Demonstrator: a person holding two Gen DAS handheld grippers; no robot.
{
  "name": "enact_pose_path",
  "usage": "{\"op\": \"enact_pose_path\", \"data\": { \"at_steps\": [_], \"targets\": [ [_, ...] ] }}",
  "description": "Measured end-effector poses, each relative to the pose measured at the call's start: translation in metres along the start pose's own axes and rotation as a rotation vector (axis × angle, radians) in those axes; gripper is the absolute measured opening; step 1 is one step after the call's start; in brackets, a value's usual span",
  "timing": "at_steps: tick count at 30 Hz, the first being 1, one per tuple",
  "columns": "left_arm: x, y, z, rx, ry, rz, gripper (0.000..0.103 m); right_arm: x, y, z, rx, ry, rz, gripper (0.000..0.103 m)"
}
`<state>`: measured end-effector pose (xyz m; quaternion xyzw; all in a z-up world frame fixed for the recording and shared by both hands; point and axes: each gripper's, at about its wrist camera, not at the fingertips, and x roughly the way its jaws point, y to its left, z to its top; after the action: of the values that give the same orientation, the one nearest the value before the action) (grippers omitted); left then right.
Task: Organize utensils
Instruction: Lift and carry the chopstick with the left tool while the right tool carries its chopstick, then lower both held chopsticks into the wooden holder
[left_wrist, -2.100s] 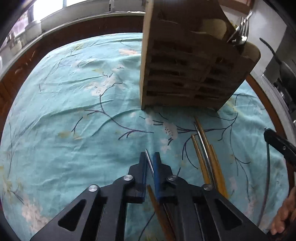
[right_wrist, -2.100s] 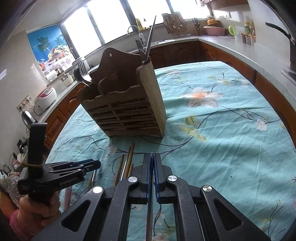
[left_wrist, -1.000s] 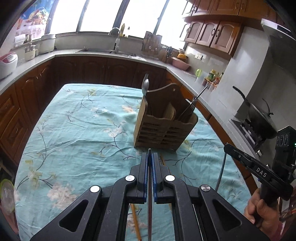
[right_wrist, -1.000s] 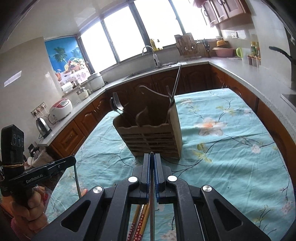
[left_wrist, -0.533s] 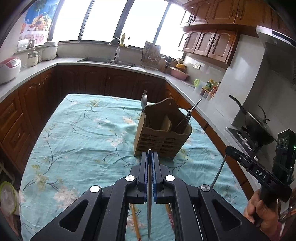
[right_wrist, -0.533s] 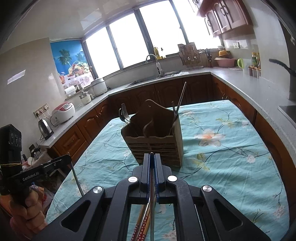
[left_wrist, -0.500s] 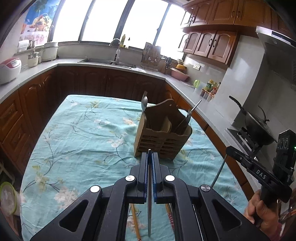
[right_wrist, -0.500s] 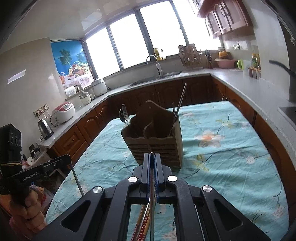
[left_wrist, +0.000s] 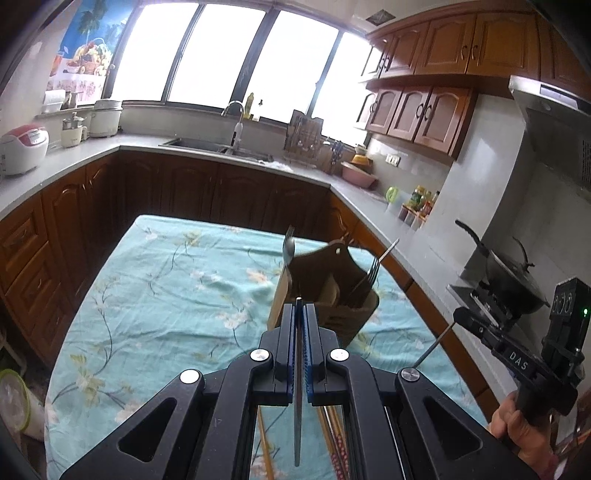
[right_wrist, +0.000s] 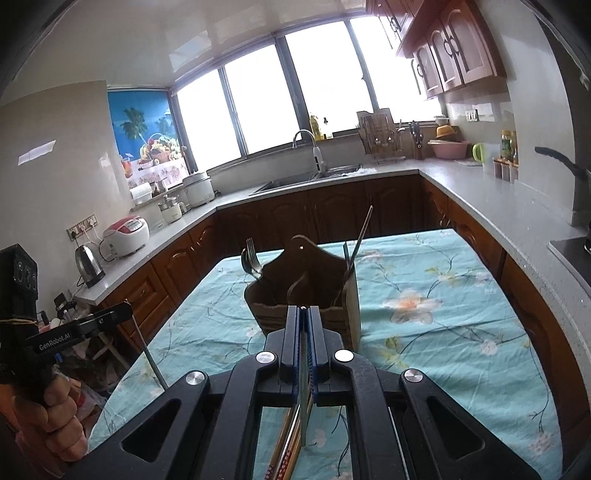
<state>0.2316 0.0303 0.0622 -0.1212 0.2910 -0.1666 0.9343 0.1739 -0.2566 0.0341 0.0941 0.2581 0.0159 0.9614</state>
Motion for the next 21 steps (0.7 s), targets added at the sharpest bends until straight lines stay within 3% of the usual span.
{"op": "enact_pose_path", "data": {
  "at_steps": [9, 21],
  "targets": [
    [0.004, -0.004, 0.030, -0.008, -0.100, -0.005, 0.002, 0.000, 0.000, 0.023, -0.012, -0.055, 0.006, 0.004],
    [0.042, -0.012, 0.071, -0.011, -0.259, 0.011, 0.002, 0.002, -0.001, 0.088, -0.037, -0.188, -0.008, 0.004]
  ]
}}
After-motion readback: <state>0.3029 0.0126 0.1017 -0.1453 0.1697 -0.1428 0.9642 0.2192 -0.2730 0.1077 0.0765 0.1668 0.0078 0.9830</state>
